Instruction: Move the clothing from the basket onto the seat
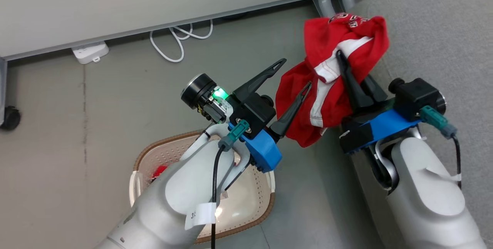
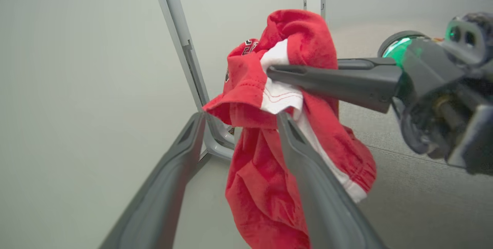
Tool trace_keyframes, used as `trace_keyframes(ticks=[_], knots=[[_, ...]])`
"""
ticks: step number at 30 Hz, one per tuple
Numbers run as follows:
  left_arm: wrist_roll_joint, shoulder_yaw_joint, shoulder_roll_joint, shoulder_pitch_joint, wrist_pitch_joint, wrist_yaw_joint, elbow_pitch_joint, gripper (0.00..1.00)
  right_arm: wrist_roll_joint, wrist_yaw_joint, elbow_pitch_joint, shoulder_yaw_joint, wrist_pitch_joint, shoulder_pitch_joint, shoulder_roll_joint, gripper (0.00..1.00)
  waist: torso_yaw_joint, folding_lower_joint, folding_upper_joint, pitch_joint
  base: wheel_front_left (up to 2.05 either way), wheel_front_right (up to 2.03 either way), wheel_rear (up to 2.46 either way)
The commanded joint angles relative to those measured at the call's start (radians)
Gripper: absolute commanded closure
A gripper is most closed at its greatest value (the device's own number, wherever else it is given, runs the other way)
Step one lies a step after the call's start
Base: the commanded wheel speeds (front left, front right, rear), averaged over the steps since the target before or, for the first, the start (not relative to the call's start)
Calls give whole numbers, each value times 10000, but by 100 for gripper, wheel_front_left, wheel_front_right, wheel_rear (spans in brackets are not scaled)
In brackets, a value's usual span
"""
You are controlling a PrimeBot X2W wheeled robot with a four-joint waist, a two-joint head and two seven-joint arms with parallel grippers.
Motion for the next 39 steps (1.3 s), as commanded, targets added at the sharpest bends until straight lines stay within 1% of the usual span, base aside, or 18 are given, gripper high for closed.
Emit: trace_keyframes(ticks=[1,5,13,21,27,31,37,39], knots=[[87,-75,2,-135,-29,-20,8,0,-92,1,-130,-221,-35,-166,-99,100,-413,-1,0,363,0,0,0],[160,-217,6,-251,-29,-63,78,0,-131,3,-377,-796,-35,-169,-198,100,-860,-1,0,679,0,0,0],[252,-564,13,-395,-27,-149,238,0,-247,3,-939,-1972,-35,306,-247,100,-1732,-1,0,1138,0,0,0],[260,-1001,12,-454,-27,-232,377,0,-304,1,-1302,-2825,-35,815,-148,100,-2352,-1,0,1412,0,0,0],[144,-1375,9,-418,-29,-263,392,0,-258,3,-1351,-3111,-35,1133,-63,100,-2545,-1,0,1519,0,0,0],[64,-1463,9,-441,-29,-273,407,0,-298,3,-1366,-3093,-35,1254,26,100,-2614,-1,0,1521,0,0,0],[2,-1467,8,-527,-27,-262,328,0,-377,1,-1419,-3097,-35,1127,69,100,-2613,-1,0,1503,0,0,0],[-6,-1402,11,-589,-29,-195,289,0,-448,1,-1687,-3156,-36,862,-73,100,-2574,-1,0,1577,0,0,0]])
